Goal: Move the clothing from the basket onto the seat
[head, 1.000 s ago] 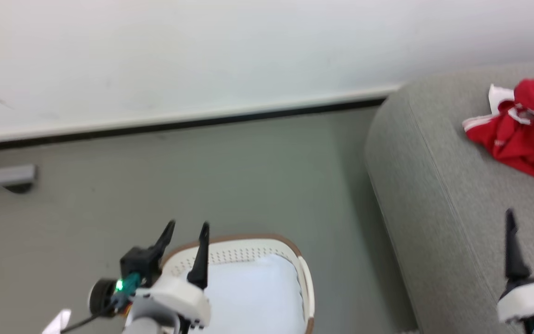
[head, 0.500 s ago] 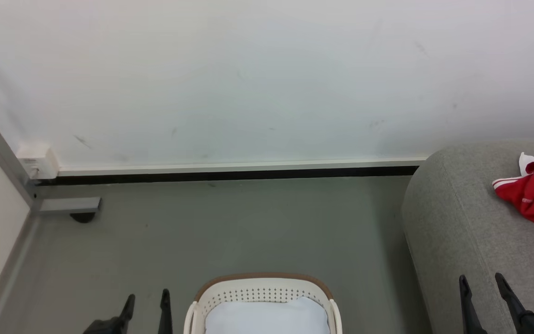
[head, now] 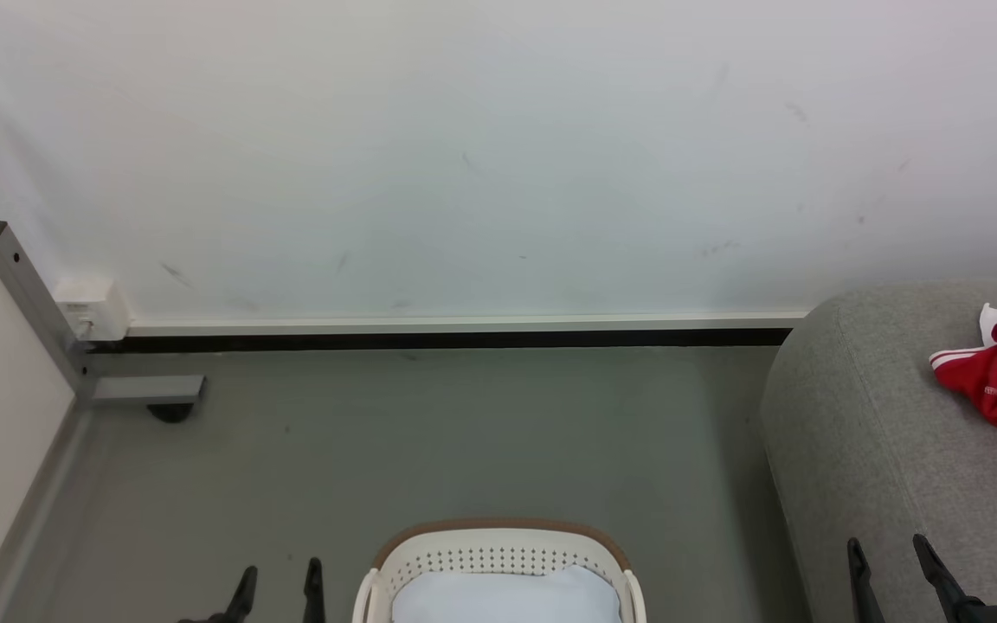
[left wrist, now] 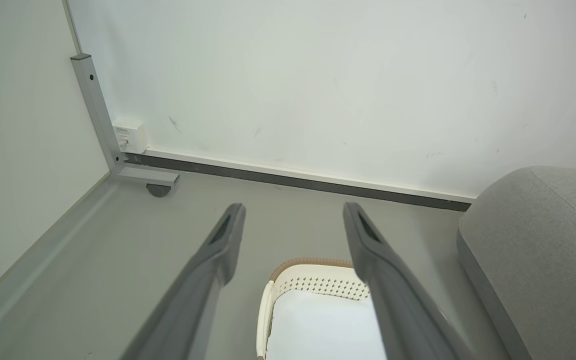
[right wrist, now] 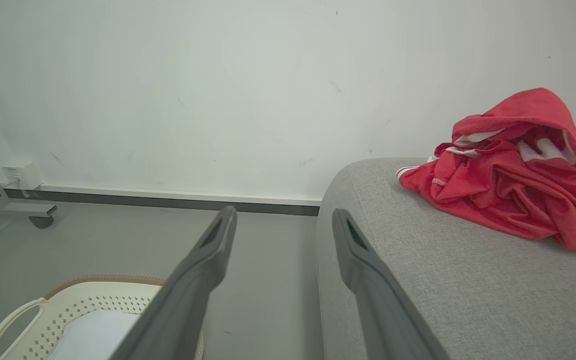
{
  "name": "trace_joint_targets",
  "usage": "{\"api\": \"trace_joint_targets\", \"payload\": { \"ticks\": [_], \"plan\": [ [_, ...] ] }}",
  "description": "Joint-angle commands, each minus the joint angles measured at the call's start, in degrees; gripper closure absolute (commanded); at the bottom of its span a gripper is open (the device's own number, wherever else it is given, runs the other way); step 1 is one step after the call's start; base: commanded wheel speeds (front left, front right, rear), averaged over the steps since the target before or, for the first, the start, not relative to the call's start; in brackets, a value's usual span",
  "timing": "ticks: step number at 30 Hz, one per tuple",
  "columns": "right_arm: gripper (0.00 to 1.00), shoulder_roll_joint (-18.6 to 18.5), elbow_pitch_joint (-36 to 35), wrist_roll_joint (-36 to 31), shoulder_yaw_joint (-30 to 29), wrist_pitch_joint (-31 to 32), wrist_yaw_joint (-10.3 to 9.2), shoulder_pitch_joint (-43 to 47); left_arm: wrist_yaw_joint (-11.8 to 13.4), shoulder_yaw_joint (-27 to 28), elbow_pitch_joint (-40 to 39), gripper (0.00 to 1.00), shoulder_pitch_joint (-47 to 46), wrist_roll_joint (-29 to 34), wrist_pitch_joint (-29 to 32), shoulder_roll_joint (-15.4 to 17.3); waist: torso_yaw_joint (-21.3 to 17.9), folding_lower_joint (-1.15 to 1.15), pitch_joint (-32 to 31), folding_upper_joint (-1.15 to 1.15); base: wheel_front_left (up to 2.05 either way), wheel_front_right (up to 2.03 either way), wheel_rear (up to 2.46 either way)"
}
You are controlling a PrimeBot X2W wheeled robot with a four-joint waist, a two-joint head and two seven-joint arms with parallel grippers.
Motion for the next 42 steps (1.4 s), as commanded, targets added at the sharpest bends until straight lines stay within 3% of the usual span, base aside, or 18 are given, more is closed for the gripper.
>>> {"api": "trace_joint_targets", "payload": {
  "ticks": [1, 35, 36, 42],
  "plan": [
    [0.00, 0.06, 0.46, -0.31, 0.16, 0.02, -0.15, 0.27, -0.45, 0.64, -0.36, 0.00, 0.75, 0.92, -0.02, -0.27, 0.17, 0.01, 0.01, 0.00, 0.00, 0.00, 0.00],
    [0.00, 0.05, 1.80, 0.76, 1.33, 0.02, -0.15, -0.71, -4.88, 4.13, 1.32, 0.00, -0.28, 4.64, -0.02, -2.34, -1.76, 0.01, 0.10, 0.00, 0.00, 0.00, 0.00],
    [1.00, 0.07, 1.70, 0.50, 1.40, 0.01, 0.00, -0.27, -4.87, 3.96, 1.30, 1.00, -0.08, 4.33, 0.01, -2.46, -1.77, 0.01, 0.10, 0.00, 0.00, 0.00, 0.00],
    [1.00, 0.47, 3.76, 2.63, 0.85, 0.97, 0.01, -0.06, -5.14, 4.31, 3.47, 1.00, 0.38, 2.24, 0.94, -2.86, -1.72, 0.01, 0.18, 0.00, 0.00, 0.00, 0.00]
  ]
}}
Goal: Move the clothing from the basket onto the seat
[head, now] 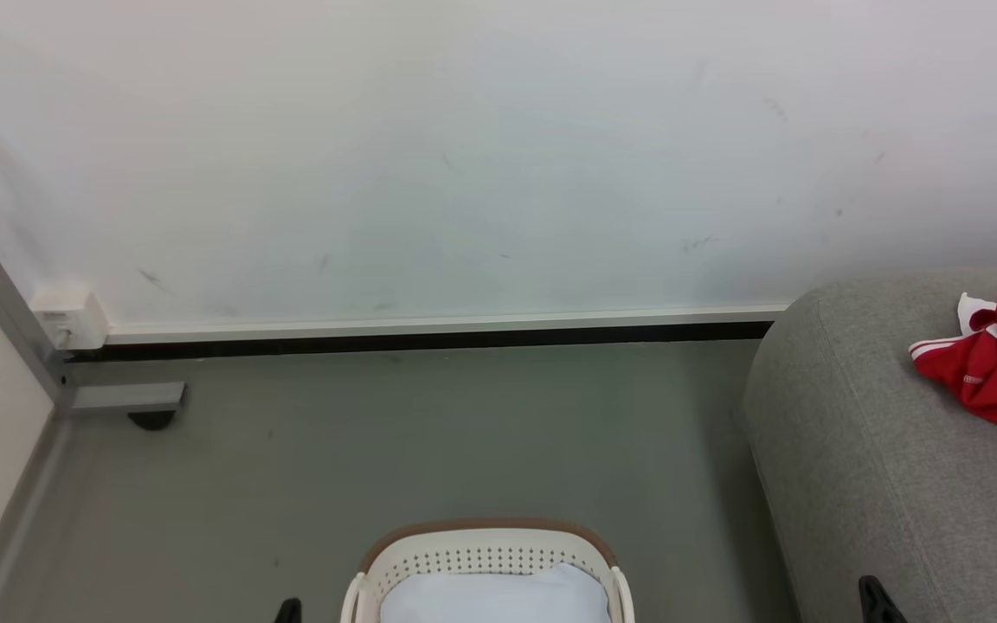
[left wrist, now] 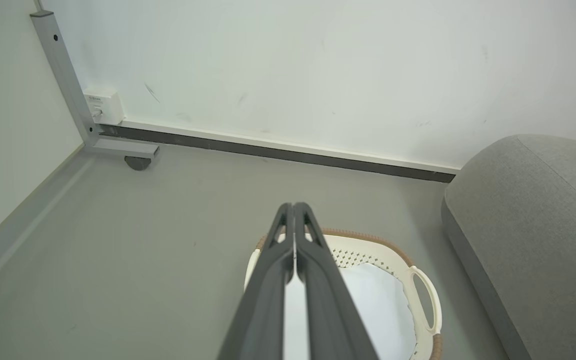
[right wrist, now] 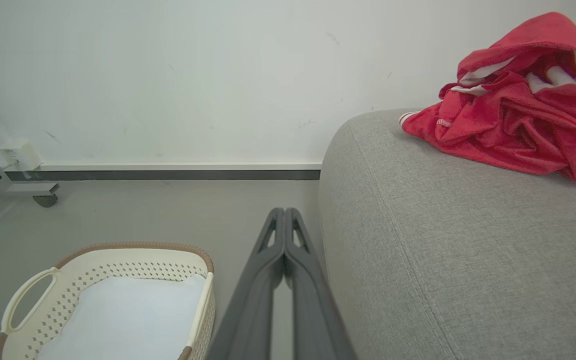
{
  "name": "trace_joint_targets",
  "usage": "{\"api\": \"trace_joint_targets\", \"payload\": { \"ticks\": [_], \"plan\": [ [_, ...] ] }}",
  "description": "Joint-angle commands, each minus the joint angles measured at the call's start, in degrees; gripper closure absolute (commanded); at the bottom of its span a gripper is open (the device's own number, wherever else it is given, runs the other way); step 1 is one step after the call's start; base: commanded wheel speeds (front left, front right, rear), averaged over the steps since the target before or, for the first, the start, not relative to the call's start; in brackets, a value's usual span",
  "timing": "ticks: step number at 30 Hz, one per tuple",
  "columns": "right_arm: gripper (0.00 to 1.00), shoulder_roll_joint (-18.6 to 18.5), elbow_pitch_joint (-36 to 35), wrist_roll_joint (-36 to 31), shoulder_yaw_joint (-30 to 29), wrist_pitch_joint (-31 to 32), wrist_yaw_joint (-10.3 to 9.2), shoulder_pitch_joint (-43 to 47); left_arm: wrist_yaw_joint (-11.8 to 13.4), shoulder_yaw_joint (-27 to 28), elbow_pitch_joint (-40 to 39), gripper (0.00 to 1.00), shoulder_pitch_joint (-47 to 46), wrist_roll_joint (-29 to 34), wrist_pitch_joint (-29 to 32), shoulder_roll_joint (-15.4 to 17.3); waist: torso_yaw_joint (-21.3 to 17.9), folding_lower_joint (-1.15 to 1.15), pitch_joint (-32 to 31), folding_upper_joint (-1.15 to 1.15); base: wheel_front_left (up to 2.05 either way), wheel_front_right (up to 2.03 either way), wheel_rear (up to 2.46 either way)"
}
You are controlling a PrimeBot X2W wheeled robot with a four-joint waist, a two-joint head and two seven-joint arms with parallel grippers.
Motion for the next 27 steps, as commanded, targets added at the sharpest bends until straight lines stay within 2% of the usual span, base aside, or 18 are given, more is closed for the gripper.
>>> {"api": "trace_joint_targets", "payload": {
  "ticks": [1, 27],
  "plan": [
    [1.00, -0.36, -0.64, 2.72, -0.67, 0.82, 0.00, -1.30, -0.39, 0.86, -0.64, 1.00, -1.16, -2.68, 0.79, 0.13, 0.07, 0.00, 0.07, 0.00, 0.00, 0.00, 0.00],
    [1.00, -0.56, -5.08, 30.06, -1.55, 7.14, -0.04, -2.83, -3.50, 4.50, -3.49, 1.00, -3.67, -28.06, 7.24, 0.24, 0.90, 0.00, 1.02, 0.00, 0.00, 0.00, 0.00]
  ]
}}
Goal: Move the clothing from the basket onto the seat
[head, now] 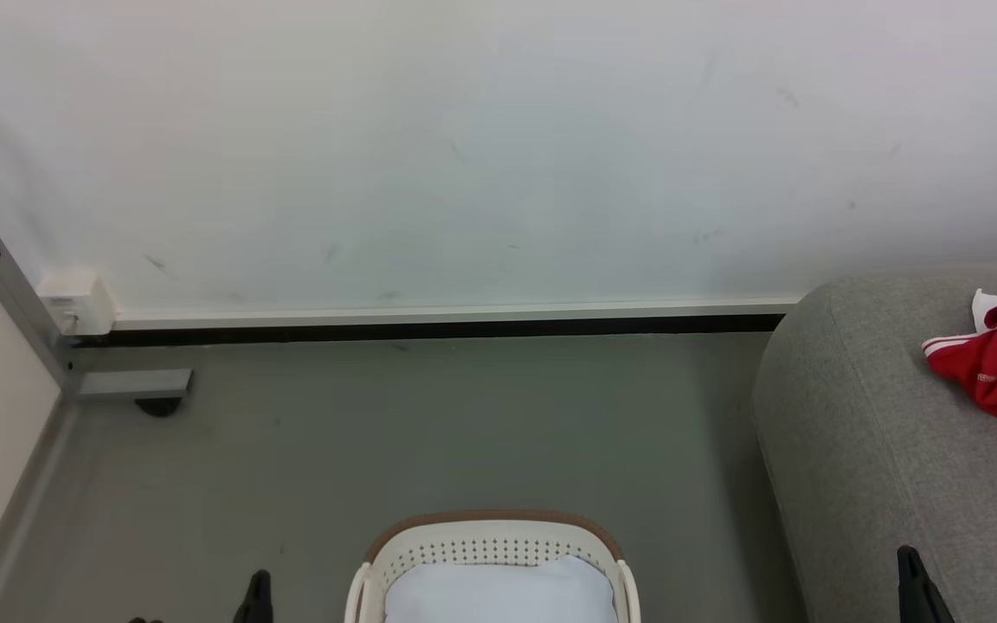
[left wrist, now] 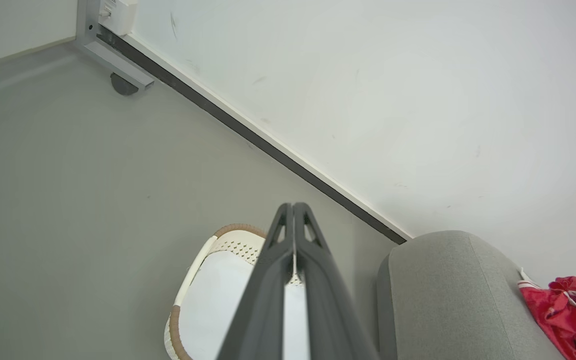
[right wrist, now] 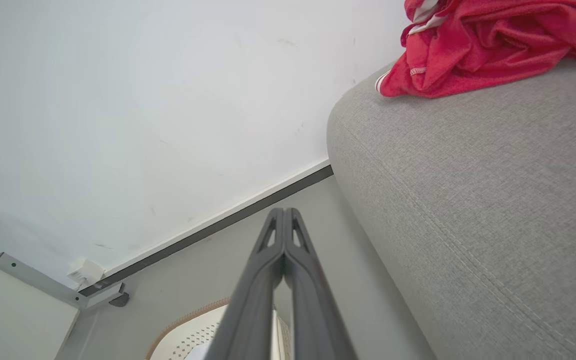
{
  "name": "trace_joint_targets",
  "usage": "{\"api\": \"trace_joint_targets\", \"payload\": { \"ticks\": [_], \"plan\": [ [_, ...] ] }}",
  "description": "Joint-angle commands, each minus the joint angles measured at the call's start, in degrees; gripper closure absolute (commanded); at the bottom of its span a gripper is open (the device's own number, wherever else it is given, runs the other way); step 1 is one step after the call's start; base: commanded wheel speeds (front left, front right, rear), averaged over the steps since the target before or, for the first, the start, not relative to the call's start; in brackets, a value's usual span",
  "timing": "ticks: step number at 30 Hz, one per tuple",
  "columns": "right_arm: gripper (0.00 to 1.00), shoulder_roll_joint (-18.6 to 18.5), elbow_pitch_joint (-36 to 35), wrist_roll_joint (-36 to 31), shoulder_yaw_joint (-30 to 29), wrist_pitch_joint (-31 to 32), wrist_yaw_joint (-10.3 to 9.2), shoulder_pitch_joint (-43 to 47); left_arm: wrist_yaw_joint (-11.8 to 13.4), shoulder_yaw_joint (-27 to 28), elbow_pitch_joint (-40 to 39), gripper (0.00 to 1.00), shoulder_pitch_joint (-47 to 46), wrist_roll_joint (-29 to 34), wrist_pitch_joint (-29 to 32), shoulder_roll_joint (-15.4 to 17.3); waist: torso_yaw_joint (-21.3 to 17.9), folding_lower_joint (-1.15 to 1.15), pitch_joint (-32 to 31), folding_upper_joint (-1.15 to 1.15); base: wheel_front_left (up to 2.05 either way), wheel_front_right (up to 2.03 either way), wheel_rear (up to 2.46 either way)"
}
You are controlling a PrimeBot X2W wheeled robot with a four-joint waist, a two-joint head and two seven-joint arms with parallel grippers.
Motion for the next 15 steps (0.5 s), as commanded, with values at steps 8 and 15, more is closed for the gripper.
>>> {"api": "trace_joint_targets", "payload": {
  "ticks": [8, 15],
  "plan": [
    [1.00, -0.65, -2.12, 8.67, -0.59, 2.17, -0.05, -2.11, -1.20, 1.47, -1.65, 1.00, -2.16, -8.44, 2.09, 0.28, 0.29, 0.00, 0.33, 0.00, 0.00, 0.00, 0.00],
    [1.00, -0.70, -2.86, 14.24, -0.89, 3.55, -0.06, -2.39, -1.83, 2.32, -2.10, 1.00, -2.70, -13.56, 3.46, 0.31, 0.52, 0.00, 0.58, 0.00, 0.00, 0.00, 0.00]
  ]
}}
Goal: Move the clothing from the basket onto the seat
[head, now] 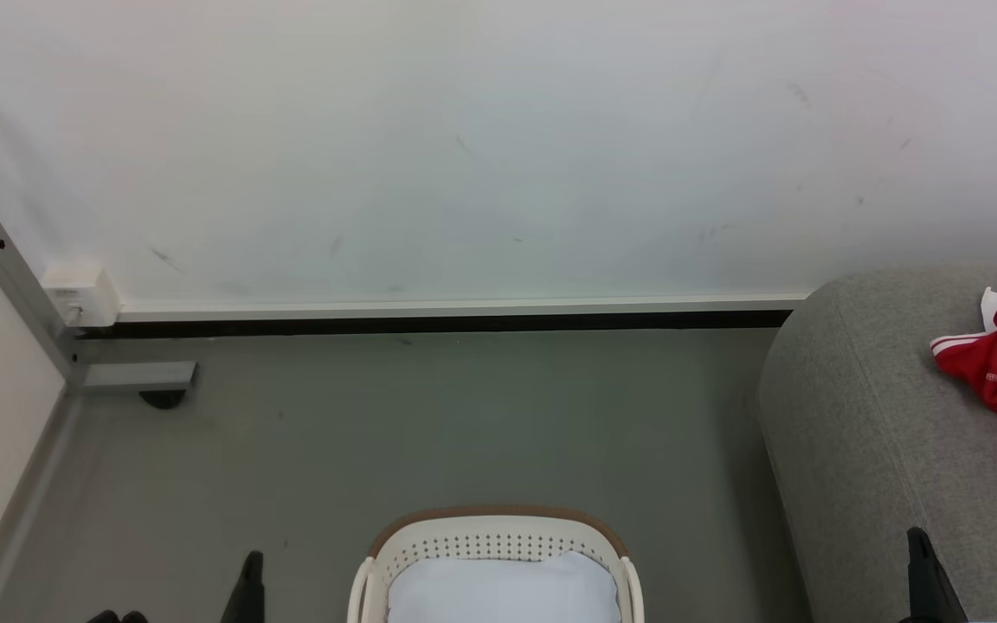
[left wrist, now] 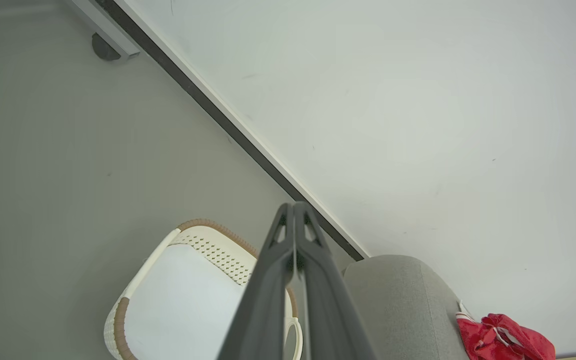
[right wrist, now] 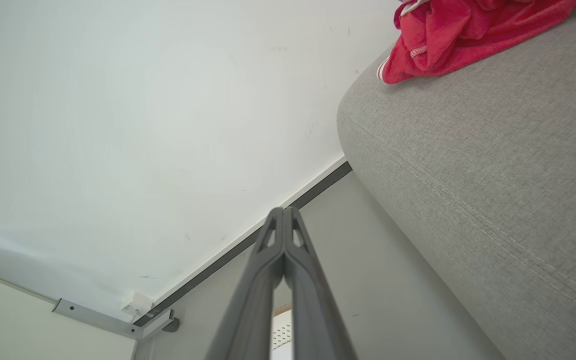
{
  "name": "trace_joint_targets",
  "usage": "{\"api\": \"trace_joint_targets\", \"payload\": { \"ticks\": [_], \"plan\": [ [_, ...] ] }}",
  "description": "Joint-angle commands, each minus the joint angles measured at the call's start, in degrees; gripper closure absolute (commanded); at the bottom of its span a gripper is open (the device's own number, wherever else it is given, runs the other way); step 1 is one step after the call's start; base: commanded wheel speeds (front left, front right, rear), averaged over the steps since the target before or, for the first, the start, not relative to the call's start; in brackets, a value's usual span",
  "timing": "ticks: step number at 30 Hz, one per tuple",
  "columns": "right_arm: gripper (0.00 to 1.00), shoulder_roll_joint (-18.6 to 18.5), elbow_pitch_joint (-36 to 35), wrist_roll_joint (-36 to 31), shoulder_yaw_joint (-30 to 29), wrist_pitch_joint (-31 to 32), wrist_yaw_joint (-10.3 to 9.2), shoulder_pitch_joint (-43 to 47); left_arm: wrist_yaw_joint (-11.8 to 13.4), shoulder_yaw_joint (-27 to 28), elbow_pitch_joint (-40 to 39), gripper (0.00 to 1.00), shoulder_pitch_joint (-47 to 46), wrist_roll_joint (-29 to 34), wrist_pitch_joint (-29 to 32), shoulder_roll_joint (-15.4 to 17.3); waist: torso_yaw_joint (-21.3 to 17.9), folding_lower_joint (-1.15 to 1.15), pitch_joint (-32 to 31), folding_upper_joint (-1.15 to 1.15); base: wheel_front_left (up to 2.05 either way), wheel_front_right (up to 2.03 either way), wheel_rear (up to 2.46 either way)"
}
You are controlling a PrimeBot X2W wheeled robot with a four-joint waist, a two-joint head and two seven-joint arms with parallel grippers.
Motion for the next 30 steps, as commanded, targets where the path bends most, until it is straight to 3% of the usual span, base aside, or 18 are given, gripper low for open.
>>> {"api": "trace_joint_targets", "payload": {
  "ticks": [1, 30],
  "plan": [
    [1.00, -0.64, -1.07, 2.49, -0.28, 0.49, -0.06, -1.32, -0.35, 0.64, -0.83, 1.00, -1.41, -2.37, 0.51, 0.31, 0.07, 0.00, 0.07, 0.00, 0.00, 0.00, 0.00],
    [1.00, -0.79, -3.74, 21.03, -1.26, 5.15, -0.09, -2.78, -2.52, 3.32, -2.48, 1.00, -3.29, -19.59, 5.20, 0.42, 0.97, 0.00, 1.10, 0.00, 0.00, 0.00, 0.00]
  ]
}}
